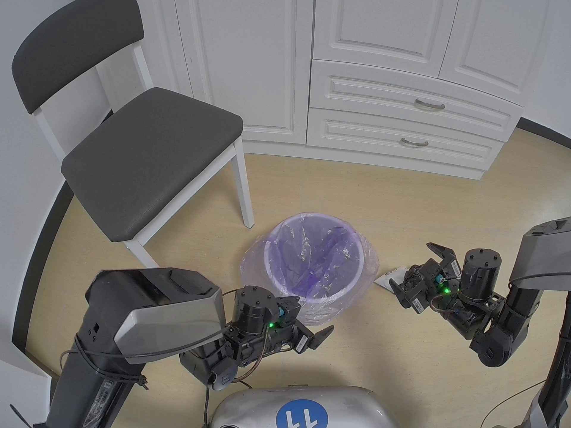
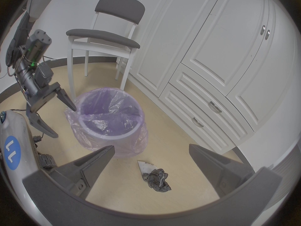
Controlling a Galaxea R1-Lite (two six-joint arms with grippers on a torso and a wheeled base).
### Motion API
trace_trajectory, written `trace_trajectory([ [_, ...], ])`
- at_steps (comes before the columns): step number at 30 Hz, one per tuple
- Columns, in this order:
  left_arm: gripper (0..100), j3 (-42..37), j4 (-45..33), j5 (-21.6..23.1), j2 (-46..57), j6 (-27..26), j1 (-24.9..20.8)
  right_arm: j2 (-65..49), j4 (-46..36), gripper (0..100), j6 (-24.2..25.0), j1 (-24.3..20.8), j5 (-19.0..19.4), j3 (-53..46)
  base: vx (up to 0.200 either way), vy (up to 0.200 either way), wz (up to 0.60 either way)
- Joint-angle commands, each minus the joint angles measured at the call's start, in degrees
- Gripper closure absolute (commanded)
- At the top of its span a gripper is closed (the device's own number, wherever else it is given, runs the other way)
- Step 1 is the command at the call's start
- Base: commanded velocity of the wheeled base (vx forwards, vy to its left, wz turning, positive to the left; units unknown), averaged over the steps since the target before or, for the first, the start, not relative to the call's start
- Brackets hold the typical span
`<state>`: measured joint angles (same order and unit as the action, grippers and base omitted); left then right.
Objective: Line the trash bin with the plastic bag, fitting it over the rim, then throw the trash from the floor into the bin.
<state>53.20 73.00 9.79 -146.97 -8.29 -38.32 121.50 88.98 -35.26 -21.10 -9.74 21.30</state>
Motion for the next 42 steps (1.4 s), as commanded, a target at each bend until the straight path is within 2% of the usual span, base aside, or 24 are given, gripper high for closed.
trace_trajectory([
  [1,0,-9.3,6.6,-1.2,5.6,0.8,-0.5,-0.2,1.0,0,1.3,-0.3,-0.3,0.4,0.000,0.000,0.00],
  [2,0,-9.3,6.6,-1.2,5.6,0.8,-0.5,-0.2,1.0,0,1.3,-0.3,-0.3,0.4,0.000,0.000,0.00],
  [3,0,-13.4,12.8,-1.8,6.8,2.0,-0.5,0.2,1.0,0,1.6,-0.9,-0.7,0.9,0.000,0.000,0.00],
  [4,0,-15.1,14.9,-1.8,7.3,2.7,-0.4,0.3,1.0,0,2.3,-1.2,-0.7,0.9,0.000,0.000,0.00],
  [10,0,-19.4,14.9,-1.8,13.0,8.6,0.2,0.6,-0.4,0,10.9,-5.5,-1.2,5.4,0.000,0.000,0.00],
  [11,0,-19.4,14.9,-1.8,13.0,8.6,0.2,0.6,-0.4,0,10.9,-5.5,-1.2,5.4,0.000,0.000,0.00],
  [12,0,-19.2,14.8,-1.9,15.1,10.8,1.2,0.6,-4.8,0,15.3,-7.1,-3.4,8.7,0.000,0.000,0.00],
  [16,0,-17.7,14.1,-2.0,16.7,12.3,5.6,2.2,-15.9,0,25.5,-10.1,-9.1,18.2,0.000,0.000,0.00],
  [17,0,-17.5,14.0,-2.0,16.7,12.3,6.0,2.2,-16.7,0,26.3,-10.3,-9.3,19.0,0.000,0.000,0.00],
  [18,0,-16.4,12.5,-2.0,16.7,12.3,8.2,3.4,-21.7,0,30.5,-10.9,-11.0,23.5,0.000,0.000,0.00],
  [20,0,-15.6,10.9,-2.0,16.8,12.3,9.8,4.1,-24.9,0,33.1,-11.2,-12.1,26.4,0.000,0.000,0.00],
  [21,0,-12.8,6.7,-2.2,17.2,12.3,12.7,5.4,-31.7,0,38.2,-12.0,-14.3,31.7,0.000,0.000,0.00],
  [24,0,-8.5,1.3,-5.4,17.2,12.2,15.3,7.5,-39.8,0,44.8,-12.9,-16.2,38.4,0.000,0.000,0.00],
  [26,0,-7.1,-0.3,-6.9,16.9,12.2,15.7,8.2,-42.4,0,46.8,-13.1,-16.8,40.6,0.000,0.000,0.00],
  [29,0,-5.5,-2.8,-9.3,16.5,12.0,15.8,11.7,-50.7,0,51.5,-13.3,-18.4,47.8,0.000,0.000,0.00],
  [33,0,-5.8,-2.5,-9.5,16.2,10.3,15.7,14.0,-57.9,0,54.5,-13.8,-20.4,52.9,0.000,0.000,0.00],
  [38,0,-6.0,-2.3,-9.7,16.1,9.7,15.9,15.9,-63.5,0,55.3,-14.7,-22.6,57.6,0.000,0.000,0.00],
  [40,0,-6.0,-2.2,-11.5,16.1,9.6,15.9,16.8,-69.9,0,54.5,-14.7,-24.8,62.3,0.000,0.000,0.00],
  [41,0,-6.0,-2.2,-11.6,16.1,9.6,15.9,16.9,-70.4,0,54.5,-14.7,-25.0,62.7,0.000,0.000,0.00],
  [42,0,-6.0,-2.1,-13.0,16.2,9.5,15.9,18.0,-77.2,0,54.2,-14.2,-27.2,68.4,0.000,0.000,0.00],
])
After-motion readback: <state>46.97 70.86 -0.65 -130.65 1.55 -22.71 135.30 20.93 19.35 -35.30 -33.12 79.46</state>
